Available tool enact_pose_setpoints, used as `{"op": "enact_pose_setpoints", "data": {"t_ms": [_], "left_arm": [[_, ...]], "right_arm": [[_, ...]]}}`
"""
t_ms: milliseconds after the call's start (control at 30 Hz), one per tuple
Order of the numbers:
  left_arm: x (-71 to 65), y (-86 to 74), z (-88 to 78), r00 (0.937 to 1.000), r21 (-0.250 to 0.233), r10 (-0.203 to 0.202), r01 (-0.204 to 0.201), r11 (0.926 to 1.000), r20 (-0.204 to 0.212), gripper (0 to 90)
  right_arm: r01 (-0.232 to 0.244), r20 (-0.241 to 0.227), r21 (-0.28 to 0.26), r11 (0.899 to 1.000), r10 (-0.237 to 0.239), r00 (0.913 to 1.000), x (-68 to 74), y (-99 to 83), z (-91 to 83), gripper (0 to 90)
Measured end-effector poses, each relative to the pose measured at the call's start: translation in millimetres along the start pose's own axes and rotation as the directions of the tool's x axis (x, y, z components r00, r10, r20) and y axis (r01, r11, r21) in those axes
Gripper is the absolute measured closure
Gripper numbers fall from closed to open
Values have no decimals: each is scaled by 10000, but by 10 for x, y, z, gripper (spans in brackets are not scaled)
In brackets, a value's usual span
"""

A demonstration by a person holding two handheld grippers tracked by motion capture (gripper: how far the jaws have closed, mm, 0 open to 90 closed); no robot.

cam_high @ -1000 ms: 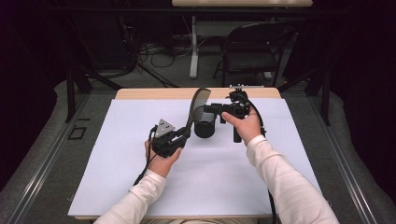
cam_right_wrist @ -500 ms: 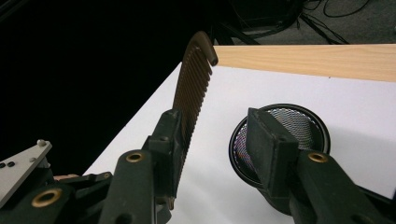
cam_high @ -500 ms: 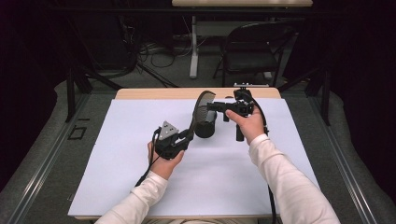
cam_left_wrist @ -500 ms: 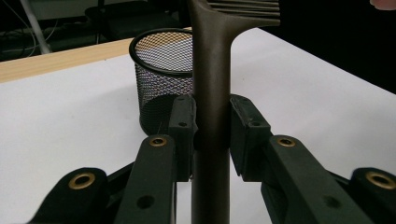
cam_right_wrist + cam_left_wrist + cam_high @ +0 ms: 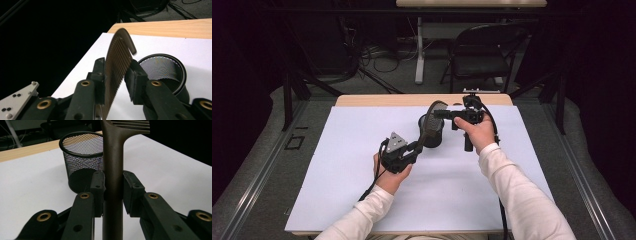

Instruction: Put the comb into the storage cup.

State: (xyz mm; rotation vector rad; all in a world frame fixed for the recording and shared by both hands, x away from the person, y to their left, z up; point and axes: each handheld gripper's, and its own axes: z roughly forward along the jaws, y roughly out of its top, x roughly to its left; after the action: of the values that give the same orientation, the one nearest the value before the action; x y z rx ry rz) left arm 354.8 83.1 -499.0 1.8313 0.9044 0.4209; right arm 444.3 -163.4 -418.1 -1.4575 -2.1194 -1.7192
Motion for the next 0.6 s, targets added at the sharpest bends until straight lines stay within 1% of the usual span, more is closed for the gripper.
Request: {"op": "enact_pose_setpoints", "data": {"t_ms": [300, 467, 600], "left_arm": [[-16, -5, 6, 10000, 11, 85, -85, 10000, 40, 724], [-18, -6, 7, 10000, -8, 70, -70, 10000, 70, 724], [-19, -6, 6, 9999, -18, 85, -85, 10000, 66, 724]], "right_arm": [[-172, -100, 45, 9998, 172, 9998, -11, 11, -7, 778], [-389, -262, 81, 9992, 391, 9989, -29, 16, -8, 799], [-524, -375, 88, 9986, 527, 9979, -33, 19, -8, 835]]}}
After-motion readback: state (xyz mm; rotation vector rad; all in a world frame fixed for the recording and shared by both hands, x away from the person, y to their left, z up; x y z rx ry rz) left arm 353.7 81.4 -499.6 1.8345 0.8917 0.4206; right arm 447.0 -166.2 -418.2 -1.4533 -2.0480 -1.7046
